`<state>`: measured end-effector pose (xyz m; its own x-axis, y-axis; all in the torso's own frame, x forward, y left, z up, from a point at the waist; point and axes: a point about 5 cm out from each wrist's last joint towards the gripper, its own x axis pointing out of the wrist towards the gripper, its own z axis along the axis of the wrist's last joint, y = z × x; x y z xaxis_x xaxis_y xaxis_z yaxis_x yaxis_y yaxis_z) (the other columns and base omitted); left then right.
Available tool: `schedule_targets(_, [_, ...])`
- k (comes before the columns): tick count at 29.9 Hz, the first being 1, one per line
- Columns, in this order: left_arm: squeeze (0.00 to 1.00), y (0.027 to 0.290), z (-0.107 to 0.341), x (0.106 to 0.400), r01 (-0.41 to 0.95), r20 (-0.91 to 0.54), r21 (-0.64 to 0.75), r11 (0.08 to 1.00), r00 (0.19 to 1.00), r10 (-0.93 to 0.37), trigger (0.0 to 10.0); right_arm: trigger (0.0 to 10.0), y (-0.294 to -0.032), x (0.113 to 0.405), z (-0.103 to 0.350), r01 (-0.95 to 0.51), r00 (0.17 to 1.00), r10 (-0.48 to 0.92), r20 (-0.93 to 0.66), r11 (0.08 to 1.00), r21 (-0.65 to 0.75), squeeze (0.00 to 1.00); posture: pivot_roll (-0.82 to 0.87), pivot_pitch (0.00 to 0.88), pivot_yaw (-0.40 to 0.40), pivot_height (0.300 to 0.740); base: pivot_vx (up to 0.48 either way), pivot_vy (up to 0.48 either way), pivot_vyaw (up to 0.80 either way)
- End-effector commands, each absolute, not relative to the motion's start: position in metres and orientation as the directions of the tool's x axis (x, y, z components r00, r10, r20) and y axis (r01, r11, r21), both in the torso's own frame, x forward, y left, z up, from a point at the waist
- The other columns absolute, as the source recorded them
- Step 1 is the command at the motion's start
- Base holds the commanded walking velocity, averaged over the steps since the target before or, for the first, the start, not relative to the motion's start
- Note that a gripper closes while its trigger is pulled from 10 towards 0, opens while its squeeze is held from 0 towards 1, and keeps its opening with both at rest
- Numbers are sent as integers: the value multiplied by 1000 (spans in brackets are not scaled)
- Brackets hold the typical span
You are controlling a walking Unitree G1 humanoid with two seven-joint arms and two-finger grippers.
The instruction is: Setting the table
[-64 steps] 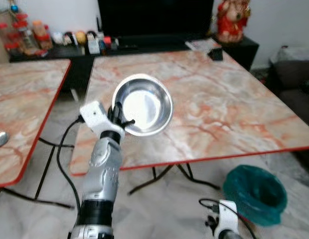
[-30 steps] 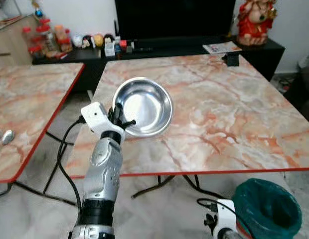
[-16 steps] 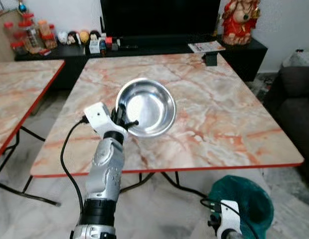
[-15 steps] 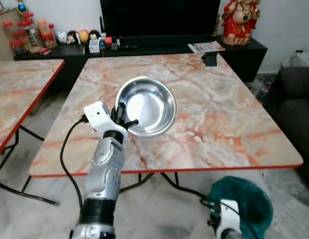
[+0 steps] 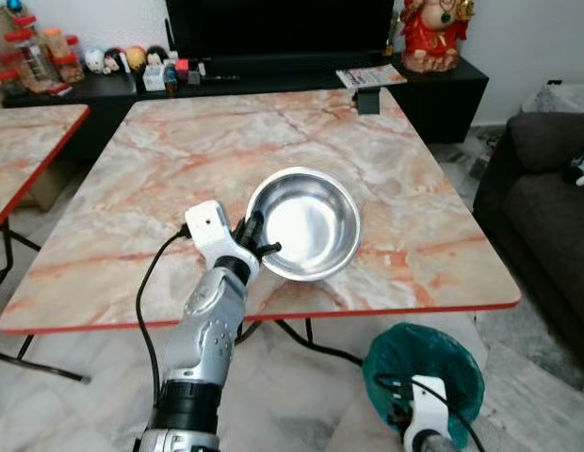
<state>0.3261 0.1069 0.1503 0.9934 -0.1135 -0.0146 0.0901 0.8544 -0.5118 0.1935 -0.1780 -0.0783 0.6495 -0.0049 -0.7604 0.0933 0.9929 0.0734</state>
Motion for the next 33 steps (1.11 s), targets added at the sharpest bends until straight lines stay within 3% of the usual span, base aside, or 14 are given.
schedule_targets(1, [0, 115, 152, 325, 53, -22, -503, 862, 997, -74, 10000, 10000, -177, 192, -79, 95, 642, -2, -767, 993, 77, 0, 49, 33, 17, 740, 0, 0, 0])
schedule_targets(13, [0, 108, 154, 340, -14, -87, -639, 769, 995, -54, 10000, 10000, -175, 191, -80, 100, 639, -4, -770, 992, 78, 0, 45, 28, 24, 740, 0, 0, 0])
schedule_targets(22, [0, 96, 143, 350, 15, -174, -561, 828, 975, -135, 10000, 10000, -176, 190, -80, 112, 637, -18, -771, 991, 70, 0, 42, 25, 27, 740, 0, 0, 0])
schedule_targets(33, [0, 76, 147, 361, 33, -201, -586, 810, 962, -184, 10000, 10000, -176, 192, -80, 107, 641, -15, -767, 992, 70, 0, 41, 23, 22, 740, 0, 0, 0])
